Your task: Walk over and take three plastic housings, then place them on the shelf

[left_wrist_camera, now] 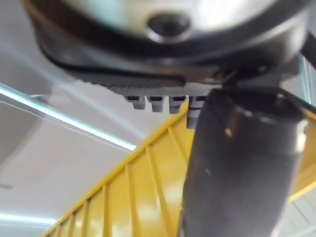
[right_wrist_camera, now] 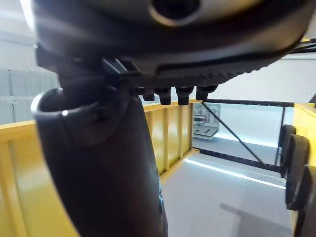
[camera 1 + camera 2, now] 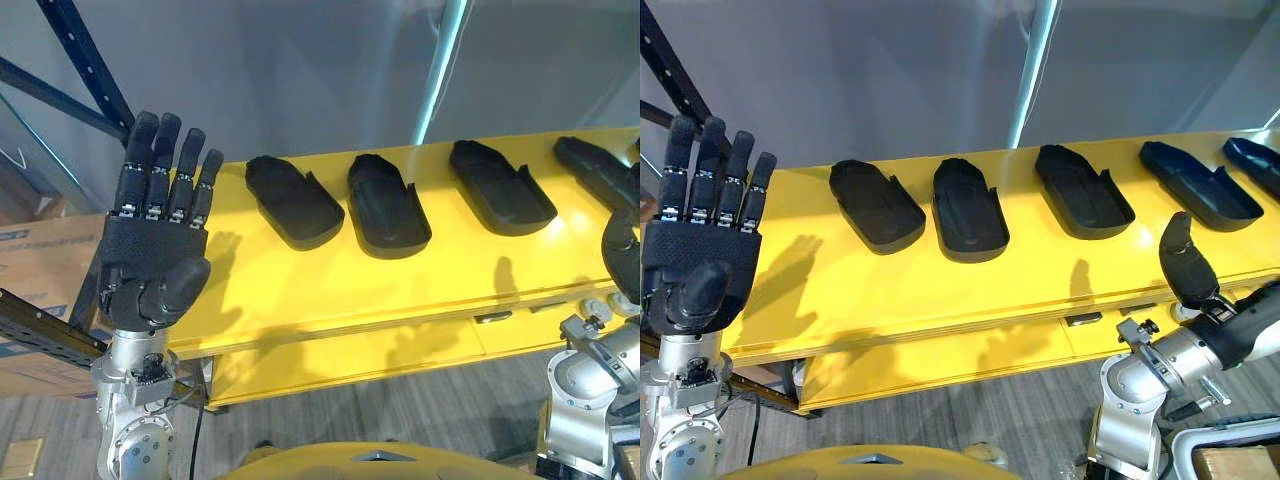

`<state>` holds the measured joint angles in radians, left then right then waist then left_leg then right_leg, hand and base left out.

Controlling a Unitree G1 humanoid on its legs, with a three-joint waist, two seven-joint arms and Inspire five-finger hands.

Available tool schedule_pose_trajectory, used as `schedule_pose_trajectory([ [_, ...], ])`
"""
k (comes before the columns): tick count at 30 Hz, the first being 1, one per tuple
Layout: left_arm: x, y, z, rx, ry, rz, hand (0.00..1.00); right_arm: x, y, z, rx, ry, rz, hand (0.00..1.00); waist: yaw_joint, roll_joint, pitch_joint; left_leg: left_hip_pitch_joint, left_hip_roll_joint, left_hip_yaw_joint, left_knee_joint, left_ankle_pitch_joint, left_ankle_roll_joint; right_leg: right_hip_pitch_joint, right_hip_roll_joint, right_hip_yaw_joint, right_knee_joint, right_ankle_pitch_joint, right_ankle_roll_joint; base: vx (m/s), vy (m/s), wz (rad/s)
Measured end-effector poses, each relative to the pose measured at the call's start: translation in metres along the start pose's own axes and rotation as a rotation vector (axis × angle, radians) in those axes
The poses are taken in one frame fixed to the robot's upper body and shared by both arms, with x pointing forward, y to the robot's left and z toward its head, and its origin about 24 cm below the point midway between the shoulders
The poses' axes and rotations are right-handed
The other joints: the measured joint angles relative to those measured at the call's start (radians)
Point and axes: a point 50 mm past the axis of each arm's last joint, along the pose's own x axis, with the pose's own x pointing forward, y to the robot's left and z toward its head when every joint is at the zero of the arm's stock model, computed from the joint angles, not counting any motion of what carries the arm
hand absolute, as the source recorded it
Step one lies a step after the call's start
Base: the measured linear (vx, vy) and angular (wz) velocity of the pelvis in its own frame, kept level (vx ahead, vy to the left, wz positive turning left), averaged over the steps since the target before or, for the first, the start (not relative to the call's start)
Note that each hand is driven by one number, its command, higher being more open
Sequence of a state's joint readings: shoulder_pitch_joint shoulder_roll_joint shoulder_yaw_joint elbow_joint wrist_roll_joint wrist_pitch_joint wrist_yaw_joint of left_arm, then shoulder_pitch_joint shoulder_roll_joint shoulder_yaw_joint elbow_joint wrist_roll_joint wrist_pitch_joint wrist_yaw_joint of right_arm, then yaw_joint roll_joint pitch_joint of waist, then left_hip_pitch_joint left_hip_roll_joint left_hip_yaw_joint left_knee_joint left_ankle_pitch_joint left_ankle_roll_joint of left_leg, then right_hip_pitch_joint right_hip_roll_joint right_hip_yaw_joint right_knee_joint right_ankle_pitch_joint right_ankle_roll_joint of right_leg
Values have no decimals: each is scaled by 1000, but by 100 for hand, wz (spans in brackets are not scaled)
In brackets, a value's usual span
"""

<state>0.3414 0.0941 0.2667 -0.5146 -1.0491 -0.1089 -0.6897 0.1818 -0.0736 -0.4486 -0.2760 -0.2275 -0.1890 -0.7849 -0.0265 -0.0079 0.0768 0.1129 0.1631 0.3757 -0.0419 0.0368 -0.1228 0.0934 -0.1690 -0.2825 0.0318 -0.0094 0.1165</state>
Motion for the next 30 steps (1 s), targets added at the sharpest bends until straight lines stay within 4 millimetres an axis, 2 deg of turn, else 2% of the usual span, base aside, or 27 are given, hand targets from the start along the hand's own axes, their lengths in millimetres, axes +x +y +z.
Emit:
schedule_pose_trajectory([
  [2,0,1,0,3,-3,9,100,-4,1,-12,22,87,17,100,-1,7,3,2,-5,4,-1,0,0,-2,-4,7,0,2,3,2,26,-8],
  [4,0,1,0,8,-1,25,100,-10,4,-15,115,141,96,100,-5,31,15,8,-8,13,-1,1,2,-2,-6,18,-5,10,5,3,25,-16],
  [5,0,2,0,12,2,36,100,-10,5,-14,152,153,134,100,-7,35,14,9,-8,15,-2,1,2,-2,-6,20,-9,12,5,2,9,-16],
  [9,0,7,0,70,21,147,100,-10,19,-6,431,195,455,100,-9,44,11,19,-4,31,1,-4,0,2,-1,32,-18,18,4,4,-1,-11],
  [13,-4,16,4,181,-17,357,100,-12,44,17,610,115,821,100,0,34,16,14,-4,23,2,-6,3,4,-1,26,-19,21,4,-12,0,4],
  [16,-8,20,6,306,-25,481,100,-16,68,38,662,25,989,100,15,4,24,0,-4,-7,2,1,8,12,-1,-4,-22,21,4,-14,-11,26],
  [19,-13,25,4,411,9,557,100,-16,80,51,706,-24,1034,100,45,-13,29,-5,-7,-36,-2,11,6,24,-3,-32,-22,21,4,12,-10,27],
  [20,-11,20,0,490,18,565,100,-27,102,60,708,1,1113,100,51,-17,31,-1,-29,-75,-41,47,20,44,-19,-79,-24,22,6,6,2,6],
  [26,-11,19,-2,482,21,561,100,-28,102,59,706,7,1114,100,51,-18,30,-1,-29,-77,-40,47,20,44,-19,-78,-24,23,7,0,0,0],
  [30,-6,11,-16,443,56,527,100,-37,108,51,692,55,1150,100,51,-24,39,-41,-19,-88,34,23,19,35,-21,-79,-13,26,4,-7,0,2],
])
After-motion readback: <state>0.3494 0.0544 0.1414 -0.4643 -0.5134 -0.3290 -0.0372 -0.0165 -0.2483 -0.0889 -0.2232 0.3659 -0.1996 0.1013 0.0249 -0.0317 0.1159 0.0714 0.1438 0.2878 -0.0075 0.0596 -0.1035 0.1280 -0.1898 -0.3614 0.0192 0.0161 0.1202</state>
